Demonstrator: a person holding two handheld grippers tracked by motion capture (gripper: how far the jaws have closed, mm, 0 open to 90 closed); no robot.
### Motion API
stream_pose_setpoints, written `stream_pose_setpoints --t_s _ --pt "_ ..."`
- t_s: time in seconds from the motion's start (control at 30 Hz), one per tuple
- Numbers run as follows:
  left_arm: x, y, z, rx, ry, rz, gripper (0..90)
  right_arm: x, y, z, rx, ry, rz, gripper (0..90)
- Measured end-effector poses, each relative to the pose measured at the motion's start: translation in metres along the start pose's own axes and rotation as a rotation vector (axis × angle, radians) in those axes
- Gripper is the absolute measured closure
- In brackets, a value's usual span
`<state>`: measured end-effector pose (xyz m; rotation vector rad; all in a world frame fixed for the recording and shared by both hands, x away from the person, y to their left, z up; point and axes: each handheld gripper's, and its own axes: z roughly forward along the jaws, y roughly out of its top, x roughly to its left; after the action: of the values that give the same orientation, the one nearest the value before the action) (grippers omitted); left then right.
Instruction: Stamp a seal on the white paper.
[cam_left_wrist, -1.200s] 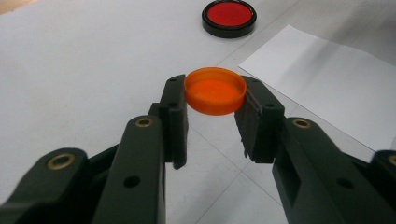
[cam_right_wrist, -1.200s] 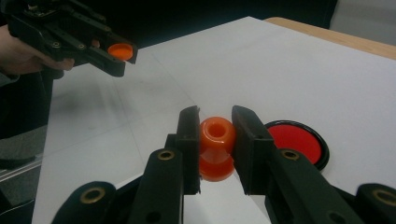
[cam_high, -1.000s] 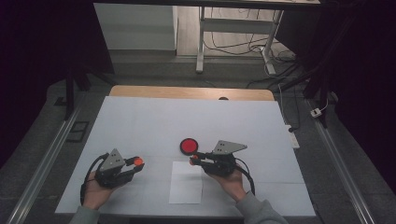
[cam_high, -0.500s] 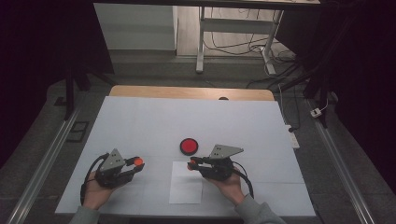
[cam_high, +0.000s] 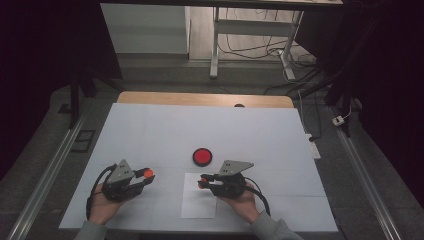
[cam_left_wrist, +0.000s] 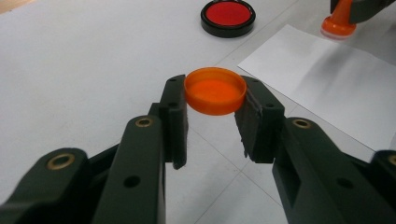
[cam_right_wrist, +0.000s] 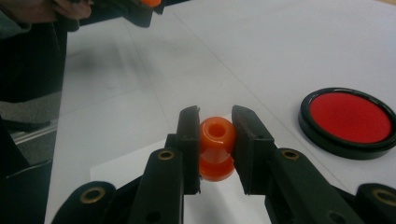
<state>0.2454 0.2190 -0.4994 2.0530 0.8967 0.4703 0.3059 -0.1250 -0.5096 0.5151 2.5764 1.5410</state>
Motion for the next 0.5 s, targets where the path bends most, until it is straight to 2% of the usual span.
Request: stream_pose_setpoints --t_s 0.5 --pt "0.0006 -0.0003 -0.0001 0.002 0.000 0.000 64.8 0.0032 -0.0086 0.0082 0.064 0.000 -0.021 73.1"
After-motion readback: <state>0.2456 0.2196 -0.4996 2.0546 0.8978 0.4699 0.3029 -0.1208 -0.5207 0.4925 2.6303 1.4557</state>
